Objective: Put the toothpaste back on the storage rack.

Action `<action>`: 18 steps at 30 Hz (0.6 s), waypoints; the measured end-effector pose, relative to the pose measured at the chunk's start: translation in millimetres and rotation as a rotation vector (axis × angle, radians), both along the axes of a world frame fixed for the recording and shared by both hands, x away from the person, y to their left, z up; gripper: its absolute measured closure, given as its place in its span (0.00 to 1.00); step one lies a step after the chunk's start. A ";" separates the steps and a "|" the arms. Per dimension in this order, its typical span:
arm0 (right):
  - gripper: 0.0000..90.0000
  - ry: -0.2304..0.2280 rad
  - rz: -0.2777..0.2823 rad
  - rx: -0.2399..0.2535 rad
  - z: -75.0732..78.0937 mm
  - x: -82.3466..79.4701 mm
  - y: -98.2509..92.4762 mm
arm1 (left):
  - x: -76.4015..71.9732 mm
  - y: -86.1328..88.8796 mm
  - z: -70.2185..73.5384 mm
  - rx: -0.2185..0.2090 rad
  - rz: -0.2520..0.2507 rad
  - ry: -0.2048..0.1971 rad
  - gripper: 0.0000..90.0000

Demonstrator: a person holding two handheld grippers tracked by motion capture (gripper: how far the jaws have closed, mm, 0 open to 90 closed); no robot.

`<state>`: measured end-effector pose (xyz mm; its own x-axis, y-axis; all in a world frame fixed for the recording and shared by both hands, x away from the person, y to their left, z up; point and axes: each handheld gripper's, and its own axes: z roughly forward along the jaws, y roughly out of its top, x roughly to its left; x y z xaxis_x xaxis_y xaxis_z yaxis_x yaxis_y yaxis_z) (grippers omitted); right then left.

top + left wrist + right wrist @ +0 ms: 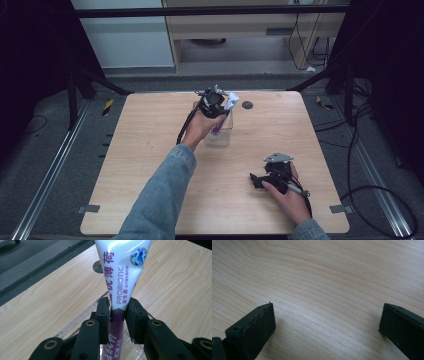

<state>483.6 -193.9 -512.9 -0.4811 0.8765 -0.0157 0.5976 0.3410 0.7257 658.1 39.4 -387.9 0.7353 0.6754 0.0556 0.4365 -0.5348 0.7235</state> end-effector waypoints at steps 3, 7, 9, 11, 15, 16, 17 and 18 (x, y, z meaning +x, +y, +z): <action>0.01 0.001 -0.001 0.001 0.0 -0.1 0.1 | -0.8 0.9 0.8 -0.007 0.000 -0.003 0.80; 0.01 0.000 0.002 -0.003 -0.1 -0.2 0.0 | -2.9 3.0 2.2 -0.015 0.002 -0.003 0.80; 0.01 -0.001 0.004 -0.004 -0.1 -0.4 0.0 | -3.1 3.5 2.3 -0.016 0.001 -0.007 0.80; 0.01 -0.001 0.004 -0.005 -0.1 -0.4 -0.1 | -4.3 4.5 2.7 -0.018 0.008 -0.007 0.79; 0.01 0.013 -0.003 0.015 0.8 -1.9 1.1 | -6.7 5.3 4.0 -0.011 0.005 -0.020 0.78; 0.01 0.002 0.000 0.001 0.0 -2.0 0.8 | -8.5 5.8 4.5 -0.013 0.006 -0.020 0.78; 0.01 0.002 0.000 0.001 0.0 -2.0 0.8 | -8.5 5.8 4.5 -0.013 0.006 -0.020 0.77; 0.01 0.003 0.000 0.002 0.0 -2.8 0.9 | -9.6 6.6 5.2 -0.019 0.009 -0.019 0.77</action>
